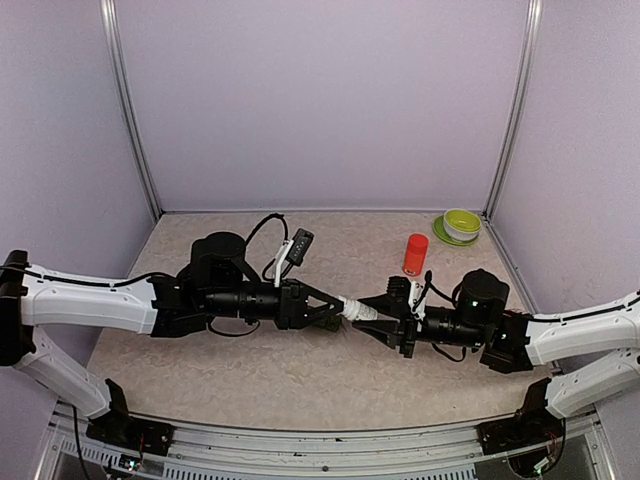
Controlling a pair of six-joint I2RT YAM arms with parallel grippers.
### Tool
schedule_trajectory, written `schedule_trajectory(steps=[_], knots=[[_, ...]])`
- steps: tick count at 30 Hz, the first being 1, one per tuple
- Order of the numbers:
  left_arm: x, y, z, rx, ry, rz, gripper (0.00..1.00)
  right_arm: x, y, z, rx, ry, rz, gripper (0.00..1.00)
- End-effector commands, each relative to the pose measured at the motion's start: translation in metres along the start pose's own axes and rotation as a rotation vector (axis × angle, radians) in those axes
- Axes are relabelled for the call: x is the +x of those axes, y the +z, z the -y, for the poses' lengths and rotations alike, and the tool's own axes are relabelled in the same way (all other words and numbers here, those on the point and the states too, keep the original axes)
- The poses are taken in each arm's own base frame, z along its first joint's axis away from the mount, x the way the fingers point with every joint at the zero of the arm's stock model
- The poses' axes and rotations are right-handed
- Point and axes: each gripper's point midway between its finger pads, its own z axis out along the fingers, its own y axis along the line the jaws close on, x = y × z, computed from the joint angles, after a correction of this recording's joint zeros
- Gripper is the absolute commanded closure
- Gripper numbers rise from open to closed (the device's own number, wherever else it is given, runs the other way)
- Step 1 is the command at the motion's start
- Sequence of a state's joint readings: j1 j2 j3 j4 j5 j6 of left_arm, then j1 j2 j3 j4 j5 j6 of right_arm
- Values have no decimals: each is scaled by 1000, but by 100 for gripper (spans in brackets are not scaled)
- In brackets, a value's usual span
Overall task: Sort the pills into containers
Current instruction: Screw the lid of the pill bottle onto the pill bottle.
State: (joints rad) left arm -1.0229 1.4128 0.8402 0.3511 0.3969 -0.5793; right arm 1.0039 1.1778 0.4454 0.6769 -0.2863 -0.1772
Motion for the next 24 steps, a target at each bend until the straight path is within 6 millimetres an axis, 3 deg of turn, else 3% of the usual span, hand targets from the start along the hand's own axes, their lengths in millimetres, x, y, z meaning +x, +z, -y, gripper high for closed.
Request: schedule_trajectory(steps=[1, 10, 24], knots=[[3, 5, 3, 16, -3, -10, 76, -11, -3, -3, 1, -19, 42, 81], [6, 7, 1, 23, -19, -11, 76, -13, -5, -5, -9, -27, 54, 81], [6, 6, 15, 120, -58, 15, 76, -15, -6, -7, -19, -31, 76, 82]])
